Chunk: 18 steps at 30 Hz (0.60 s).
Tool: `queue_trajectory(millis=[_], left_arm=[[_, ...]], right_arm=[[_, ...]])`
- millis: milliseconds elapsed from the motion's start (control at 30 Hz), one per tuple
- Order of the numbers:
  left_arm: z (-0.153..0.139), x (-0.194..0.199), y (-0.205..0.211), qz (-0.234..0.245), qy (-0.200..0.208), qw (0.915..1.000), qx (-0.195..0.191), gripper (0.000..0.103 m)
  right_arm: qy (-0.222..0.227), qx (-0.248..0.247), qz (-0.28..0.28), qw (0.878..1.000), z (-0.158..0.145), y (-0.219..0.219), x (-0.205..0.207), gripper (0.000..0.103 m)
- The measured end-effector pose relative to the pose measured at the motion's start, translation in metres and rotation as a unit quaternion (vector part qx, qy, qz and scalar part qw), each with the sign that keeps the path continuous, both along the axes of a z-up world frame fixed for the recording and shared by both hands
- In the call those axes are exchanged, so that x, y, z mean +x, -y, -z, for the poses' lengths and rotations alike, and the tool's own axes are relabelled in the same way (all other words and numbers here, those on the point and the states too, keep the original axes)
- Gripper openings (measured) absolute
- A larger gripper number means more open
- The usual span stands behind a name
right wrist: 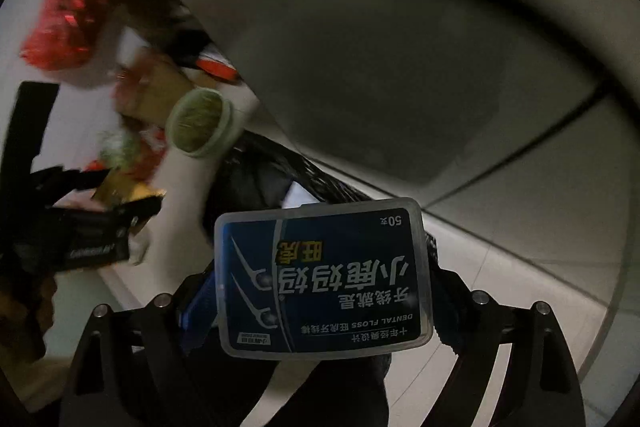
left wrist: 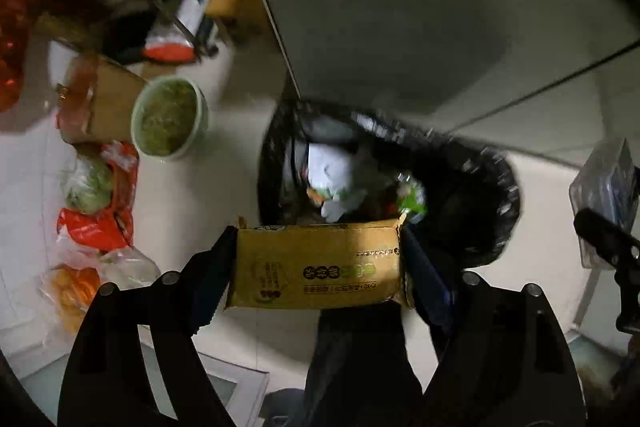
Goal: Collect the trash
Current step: 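Drop the gold wrapper and floss box into the black trash bag with both grippers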
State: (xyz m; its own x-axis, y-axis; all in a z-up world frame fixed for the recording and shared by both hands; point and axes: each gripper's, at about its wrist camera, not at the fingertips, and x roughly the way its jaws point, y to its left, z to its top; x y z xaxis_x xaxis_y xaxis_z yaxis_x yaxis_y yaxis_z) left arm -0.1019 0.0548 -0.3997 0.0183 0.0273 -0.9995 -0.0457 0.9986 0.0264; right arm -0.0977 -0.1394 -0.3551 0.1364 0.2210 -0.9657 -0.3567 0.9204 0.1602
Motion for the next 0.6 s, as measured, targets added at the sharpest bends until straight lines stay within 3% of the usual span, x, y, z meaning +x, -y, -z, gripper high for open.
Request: queue_trajectory(millis=[167,300,467,600], left_arm=[[0.084,0.007,0.010,0.008,-0.041,0.9991,0.003,0.084],[0.117,0.012,0.014,0.025,-0.068,0.9971,0.023,0.087],[0.118,0.012,0.003,0.011,-0.078,0.9967,0.018,0.087],[0.094,0.011,-0.004,0.006,-0.066,0.9978,-0.001,0.087]], right_arm=[[-0.023,-0.034,0.043,0.998,0.090,0.000,0.015,0.086],[-0.037,-0.064,0.068,0.995,0.129,0.010,0.025,0.094],[-0.035,-0.070,0.082,0.994,0.129,0.029,0.028,0.097],[-0.029,-0.057,0.080,0.995,0.097,0.036,0.024,0.097]])
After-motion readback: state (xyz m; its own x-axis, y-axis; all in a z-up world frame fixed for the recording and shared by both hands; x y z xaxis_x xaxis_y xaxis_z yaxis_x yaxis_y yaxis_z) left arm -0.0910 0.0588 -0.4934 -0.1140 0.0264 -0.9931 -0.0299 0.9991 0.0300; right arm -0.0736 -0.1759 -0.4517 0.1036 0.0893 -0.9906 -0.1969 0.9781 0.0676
